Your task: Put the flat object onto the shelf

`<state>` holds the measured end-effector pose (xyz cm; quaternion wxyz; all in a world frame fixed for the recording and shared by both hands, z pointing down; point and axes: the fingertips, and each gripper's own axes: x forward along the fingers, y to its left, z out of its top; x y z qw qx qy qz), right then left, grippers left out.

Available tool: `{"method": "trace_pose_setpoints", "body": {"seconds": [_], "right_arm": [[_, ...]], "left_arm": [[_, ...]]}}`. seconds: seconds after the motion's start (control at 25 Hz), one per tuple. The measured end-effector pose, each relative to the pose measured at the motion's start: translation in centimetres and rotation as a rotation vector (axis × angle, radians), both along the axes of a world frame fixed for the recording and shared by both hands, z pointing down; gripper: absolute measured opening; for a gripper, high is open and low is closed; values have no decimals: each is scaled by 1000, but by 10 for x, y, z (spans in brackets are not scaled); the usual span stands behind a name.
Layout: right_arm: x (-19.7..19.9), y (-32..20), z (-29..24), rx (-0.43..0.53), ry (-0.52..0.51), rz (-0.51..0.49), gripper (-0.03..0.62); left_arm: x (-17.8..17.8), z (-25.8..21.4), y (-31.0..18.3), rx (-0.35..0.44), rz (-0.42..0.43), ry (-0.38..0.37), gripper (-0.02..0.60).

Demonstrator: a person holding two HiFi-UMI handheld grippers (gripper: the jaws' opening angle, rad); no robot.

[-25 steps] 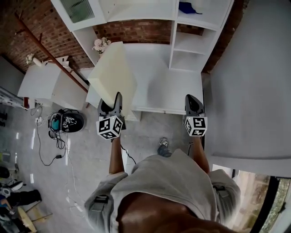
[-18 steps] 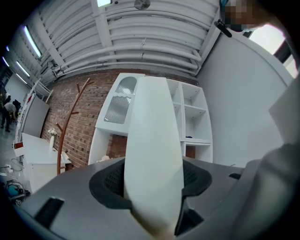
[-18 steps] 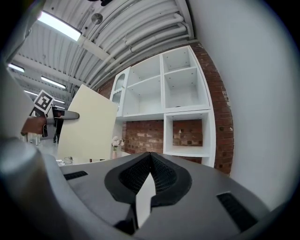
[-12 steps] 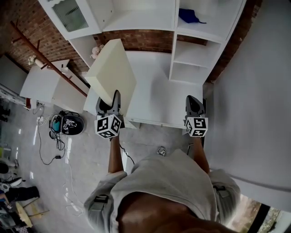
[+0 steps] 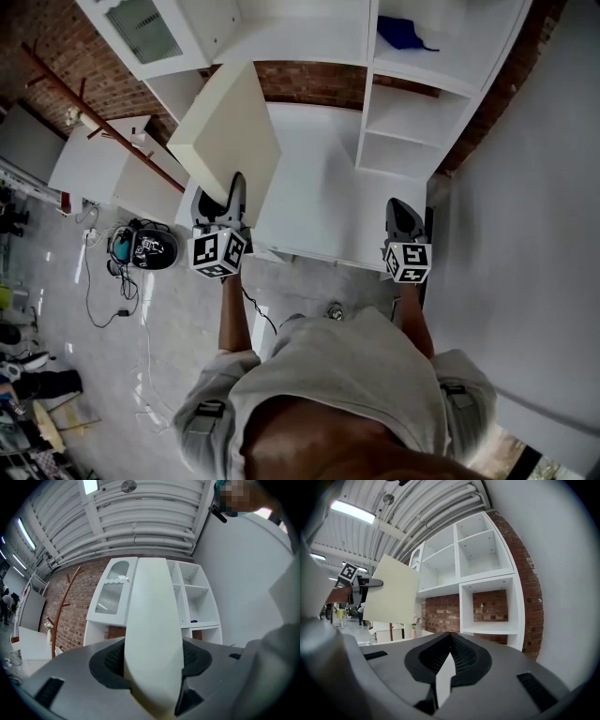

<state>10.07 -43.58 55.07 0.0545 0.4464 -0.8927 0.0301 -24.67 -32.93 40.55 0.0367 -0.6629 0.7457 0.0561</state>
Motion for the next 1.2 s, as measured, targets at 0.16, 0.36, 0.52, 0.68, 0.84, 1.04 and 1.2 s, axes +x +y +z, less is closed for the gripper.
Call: {"method": "trace_pose_setpoints", "body": {"seconds": [0.16,0.36,0.52,0.68,0.84,1.04,1.2], "right_arm": [[-4,1,3,-13,-12,-7,28],[-8,8,4,-19,-7,3,28],[-12,21,7,-33,-5,17,28],[-15,28,7,-38,-3,33,28],[-20,34,7,-39,-7,44,28],[-28,43,8,-39,-4,48,28],[-33,46,6,-34,-4,59,28]], "left_arm": [[-4,-20,0,31,8,-24,275],[-13,-48,-6,68,30,-69,275],[-22,-79,-13,108,53,-122,275],[-28,-108,-21,145,71,-180,275],[-28,-133,-25,168,89,-256,275],[-24,-157,-30,162,86,-436,275],[-18,-168,-40,144,69,-598,275]]}}
